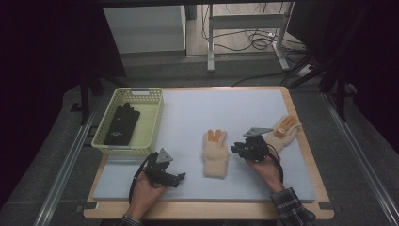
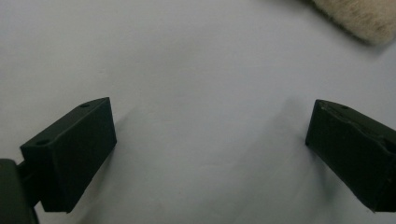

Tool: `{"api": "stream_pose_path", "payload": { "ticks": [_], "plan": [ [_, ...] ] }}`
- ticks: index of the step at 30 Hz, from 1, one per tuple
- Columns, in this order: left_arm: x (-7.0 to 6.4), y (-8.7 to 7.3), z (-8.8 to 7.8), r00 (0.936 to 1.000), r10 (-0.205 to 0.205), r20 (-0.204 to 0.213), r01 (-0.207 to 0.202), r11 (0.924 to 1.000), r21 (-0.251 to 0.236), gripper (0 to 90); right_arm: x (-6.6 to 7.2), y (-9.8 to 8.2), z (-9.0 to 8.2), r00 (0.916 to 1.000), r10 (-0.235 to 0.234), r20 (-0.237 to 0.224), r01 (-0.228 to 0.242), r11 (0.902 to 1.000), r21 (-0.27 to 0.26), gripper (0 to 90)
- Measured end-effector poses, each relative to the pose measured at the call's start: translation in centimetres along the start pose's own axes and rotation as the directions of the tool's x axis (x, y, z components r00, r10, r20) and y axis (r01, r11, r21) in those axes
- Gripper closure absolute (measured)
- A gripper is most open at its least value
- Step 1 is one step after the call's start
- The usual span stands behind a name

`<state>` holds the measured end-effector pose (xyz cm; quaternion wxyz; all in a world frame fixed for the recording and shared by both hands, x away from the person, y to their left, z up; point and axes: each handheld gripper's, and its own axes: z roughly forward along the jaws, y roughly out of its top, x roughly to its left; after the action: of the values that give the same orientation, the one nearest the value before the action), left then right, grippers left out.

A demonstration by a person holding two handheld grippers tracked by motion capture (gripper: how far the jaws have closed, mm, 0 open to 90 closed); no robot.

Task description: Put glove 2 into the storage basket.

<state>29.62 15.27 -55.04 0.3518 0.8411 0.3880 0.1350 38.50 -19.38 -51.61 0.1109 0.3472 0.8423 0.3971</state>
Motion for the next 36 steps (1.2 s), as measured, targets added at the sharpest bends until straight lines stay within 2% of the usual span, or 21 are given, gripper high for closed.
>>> {"api": "stream_pose_path", "payload": {
  "ticks": [3, 6, 7, 8, 9, 12, 15, 17, 20, 27, 29, 33, 36],
  "plan": [
    [0.0, 0.0, 0.0, 1.0, 0.0, 0.0, 0.0, 1.0, 0.0, 1.7, 0.2, 1.0, 1.4, 0.9998, -0.006, -0.016, 0.006, 1.0, -0.002, 68.2],
    [0.0, 0.0, 0.0, 1.0, 0.0, 0.0, 0.0, 1.0, -0.001, 1.7, 0.4, 1.7, 3.2, 0.9998, -0.01, -0.016, 0.011, 0.9996, 0.026, 67.3],
    [0.0, 0.0, 0.0, 1.0, 0.0, 0.0, 0.0, 1.0, -0.001, 1.7, 0.5, 1.7, 3.7, 0.9999, -0.014, -0.009, 0.014, 0.9988, 0.048, 74.6],
    [0.0, 0.0, 0.0, 1.0, 0.0, 0.0, 0.0, 1.0, -0.001, 1.7, 0.5, 1.7, 3.8, 0.9997, -0.006, -0.023, 0.007, 0.9991, 0.041, 81.8],
    [0.0, 0.0, 0.0, 1.0, 0.0, 0.0, 0.0, 1.0, -0.001, 1.7, 0.6, 1.7, 3.8, 0.9996, -0.001, -0.029, 0.002, 0.9992, 0.041, 85.0],
    [0.0, 0.0, 0.0, 1.0, 0.0, 0.0, 0.0, 1.0, 0.0, 1.7, 1.4, 1.9, 3.3, 0.9993, -0.037, 0.008, 0.037, 0.9983, 0.046, 86.7],
    [0.0, 0.0, 0.0, 1.0, 0.0, 0.0, 0.0, 1.0, 0.0, 1.7, 1.8, 2.2, 2.0, 0.998, -0.053, 0.035, 0.052, 0.9984, 0.025, 85.9],
    [0.0, 0.0, 0.0, 1.0, 0.0, 0.0, 0.0, 1.0, 0.0, 1.7, 1.7, 2.2, 1.3, 0.9971, -0.047, 0.059, 0.046, 0.9986, 0.029, 82.5],
    [0.0, 0.0, 0.0, 1.0, 0.0, 0.0, 0.0, 1.0, 0.0, 1.7, 0.7, 1.7, 0.6, 0.9966, -0.028, 0.077, 0.026, 0.9994, 0.023, 70.6],
    [0.0, 0.0, 0.0, 1.0, 0.0, 0.0, 0.0, 1.0, 0.0, 1.7, -1.3, 0.8, -1.4, 0.9947, 0.007, 0.103, -0.007, 1.0, -0.002, 64.1],
    [0.0, 0.0, 0.0, 1.0, 0.0, 0.0, 0.0, 1.0, 0.0, 1.7, -2.2, 0.8, -2.4, 0.9925, 0.026, 0.12, -0.025, 0.9996, -0.011, 62.3],
    [0.0, 0.0, 0.0, 1.0, 0.0, 0.0, 0.0, 1.0, 0.0, 1.7, -4.4, 0.6, -4.0, 0.9831, 0.061, 0.172, -0.06, 0.9981, -0.015, 60.1],
    [0.0, 0.0, 0.0, 1.0, 0.0, 0.0, 0.0, 1.0, 0.0, 1.7, -6.3, 0.4, -5.2, 0.9709, 0.089, 0.222, -0.086, 0.996, -0.024, 59.3]
  ]
}}
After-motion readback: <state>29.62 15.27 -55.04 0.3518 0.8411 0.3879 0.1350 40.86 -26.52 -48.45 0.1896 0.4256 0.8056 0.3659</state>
